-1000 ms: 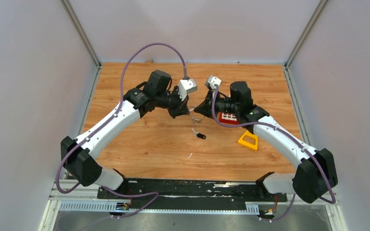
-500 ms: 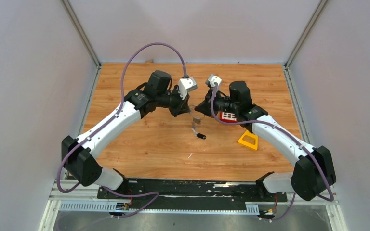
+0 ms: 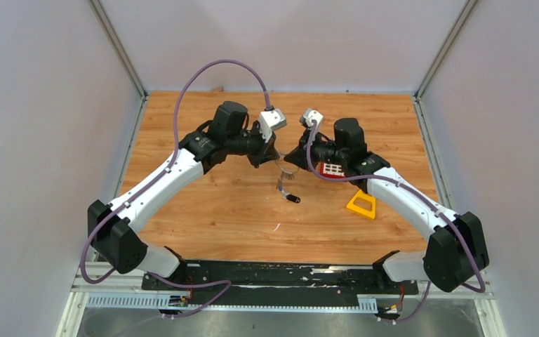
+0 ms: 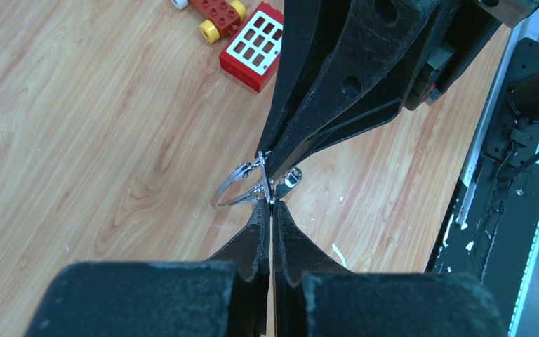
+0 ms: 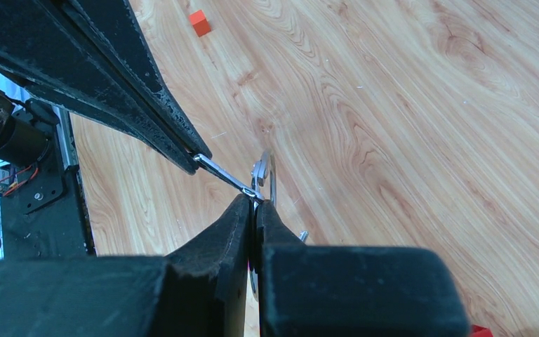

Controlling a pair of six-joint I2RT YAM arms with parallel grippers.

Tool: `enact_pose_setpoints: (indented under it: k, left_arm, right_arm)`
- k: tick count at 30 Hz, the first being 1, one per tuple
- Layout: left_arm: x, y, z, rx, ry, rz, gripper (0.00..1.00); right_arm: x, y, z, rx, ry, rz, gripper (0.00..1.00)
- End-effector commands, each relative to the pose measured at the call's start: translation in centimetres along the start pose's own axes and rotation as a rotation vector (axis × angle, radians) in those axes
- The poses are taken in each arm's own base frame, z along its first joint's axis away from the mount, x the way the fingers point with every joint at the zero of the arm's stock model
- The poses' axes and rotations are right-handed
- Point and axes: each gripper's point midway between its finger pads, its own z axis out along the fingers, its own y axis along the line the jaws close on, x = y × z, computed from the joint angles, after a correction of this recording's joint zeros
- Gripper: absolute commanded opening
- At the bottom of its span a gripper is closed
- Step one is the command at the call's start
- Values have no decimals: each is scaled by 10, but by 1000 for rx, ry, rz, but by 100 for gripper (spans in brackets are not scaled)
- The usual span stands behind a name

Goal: Put the keys on the keyring

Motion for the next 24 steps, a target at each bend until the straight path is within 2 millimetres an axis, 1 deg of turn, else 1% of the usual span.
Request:
enact_pose_setpoints:
  k: [1,4,9,10,13,17,18,20,21,23,24]
  left_arm:
    - [-30,-2,-9,-9,-106,45,0]
    - [-28,-2,-8,-7,-104,44,0]
    - [-31,2,-11,-39,-119,65,0]
    - [-32,3,-12,-45,-124,73,0]
    - [-35,5,-15,-56,-133,107,0]
    - [-36,2,-19,-42,-136,177,0]
    - [-35,1,-20,-39,-134,193,0]
    - [-34,-1,-22,-22,-125,225,0]
    - [-34,-3,-23,-11,-119,241,0]
    - [-30,-6,-24,18,-96,273,0]
    - [-26,-8,-25,33,-77,283,0]
  right_arm:
    - [-16,6,2,-30,-40,-13,0]
    - [-16,7,2,-37,-42,-15,0]
    - [-15,11,0,-57,-43,-29,0]
    - [-15,12,0,-60,-44,-35,2]
    - [-14,15,-1,-80,-43,-51,12]
    - [-18,20,-6,-101,-57,-99,33]
    - [-19,22,-8,-106,-62,-116,36]
    - [-23,24,-13,-116,-70,-152,48]
    - [-25,26,-16,-125,-76,-171,52]
    - [-28,30,-21,-144,-85,-214,58]
    - [-30,32,-24,-153,-88,-237,59]
